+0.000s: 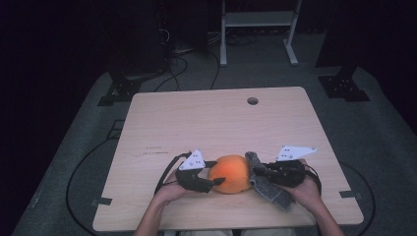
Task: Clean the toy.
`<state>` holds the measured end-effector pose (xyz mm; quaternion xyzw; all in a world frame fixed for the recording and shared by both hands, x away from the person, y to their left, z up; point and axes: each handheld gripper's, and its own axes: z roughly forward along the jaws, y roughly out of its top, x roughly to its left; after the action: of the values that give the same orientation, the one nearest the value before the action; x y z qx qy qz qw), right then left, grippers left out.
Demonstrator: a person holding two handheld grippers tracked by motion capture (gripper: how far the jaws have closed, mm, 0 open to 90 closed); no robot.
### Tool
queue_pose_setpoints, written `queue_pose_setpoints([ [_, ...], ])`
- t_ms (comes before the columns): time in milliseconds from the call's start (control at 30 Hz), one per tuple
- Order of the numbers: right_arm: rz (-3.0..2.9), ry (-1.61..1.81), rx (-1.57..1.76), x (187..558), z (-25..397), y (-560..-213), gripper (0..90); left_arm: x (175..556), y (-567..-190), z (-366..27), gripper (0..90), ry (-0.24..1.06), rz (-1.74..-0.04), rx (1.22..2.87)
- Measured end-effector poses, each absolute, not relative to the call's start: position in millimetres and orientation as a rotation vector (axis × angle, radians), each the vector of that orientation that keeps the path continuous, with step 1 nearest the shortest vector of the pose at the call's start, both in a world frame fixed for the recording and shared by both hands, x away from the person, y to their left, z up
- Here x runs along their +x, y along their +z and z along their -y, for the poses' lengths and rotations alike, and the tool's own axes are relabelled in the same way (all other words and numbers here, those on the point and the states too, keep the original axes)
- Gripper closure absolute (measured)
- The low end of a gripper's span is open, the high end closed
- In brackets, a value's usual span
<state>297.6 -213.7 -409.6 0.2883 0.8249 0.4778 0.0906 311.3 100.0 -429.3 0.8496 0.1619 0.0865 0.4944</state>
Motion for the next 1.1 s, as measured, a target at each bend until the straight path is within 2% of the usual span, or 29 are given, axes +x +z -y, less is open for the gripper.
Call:
queue_pose_setpoints([
  [100,-2.485,1.387,0.829,297.7,205.8,-412.0,76.8,309.5,-427.9,-97.3,30.2,0.212,-0.364,2.061],
  [200,-2.506,1.385,0.871,302.1,210.6,-421.0,76.7,314.7,-428.3,-94.4,10.6,0.221,-0.473,2.098],
  [233,-2.501,1.382,0.886,303.1,214.0,-422.4,76.7,316.6,-430.0,-93.9,10.5,0.199,-0.492,2.1],
  [267,-2.497,1.37,0.898,303.4,217.0,-422.9,76.7,317.1,-431.7,-93.8,14.0,0.174,-0.482,2.093],
  [300,-2.493,1.349,0.901,303.0,219.2,-422.1,76.7,315.7,-432.6,-93.2,21.5,0.18,-0.46,2.082],
  [367,-2.468,1.341,0.888,301.2,221.9,-416.1,76.8,313.0,-431.4,-91.1,29.1,0.216,-0.44,2.064],
  [467,-2.445,1.373,0.83,296.0,219.7,-397.5,76.8,307.0,-427.8,-85.4,34.0,0.278,-0.373,2.076],
  [667,-2.514,1.381,0.569,274.2,179.2,-362.4,76.8,294.0,-424.3,-71.3,32.6,0.375,-0.238,2.11],
  [800,-2.561,1.286,0.527,274.5,152.3,-371.1,76.8,290.4,-426.5,-72.3,32.9,0.4,-0.192,2.158],
  [1100,-2.525,1.293,0.778,296.5,199.6,-398.2,76.9,306.8,-434.7,-91.2,34.1,0.297,-0.31,2.167],
])
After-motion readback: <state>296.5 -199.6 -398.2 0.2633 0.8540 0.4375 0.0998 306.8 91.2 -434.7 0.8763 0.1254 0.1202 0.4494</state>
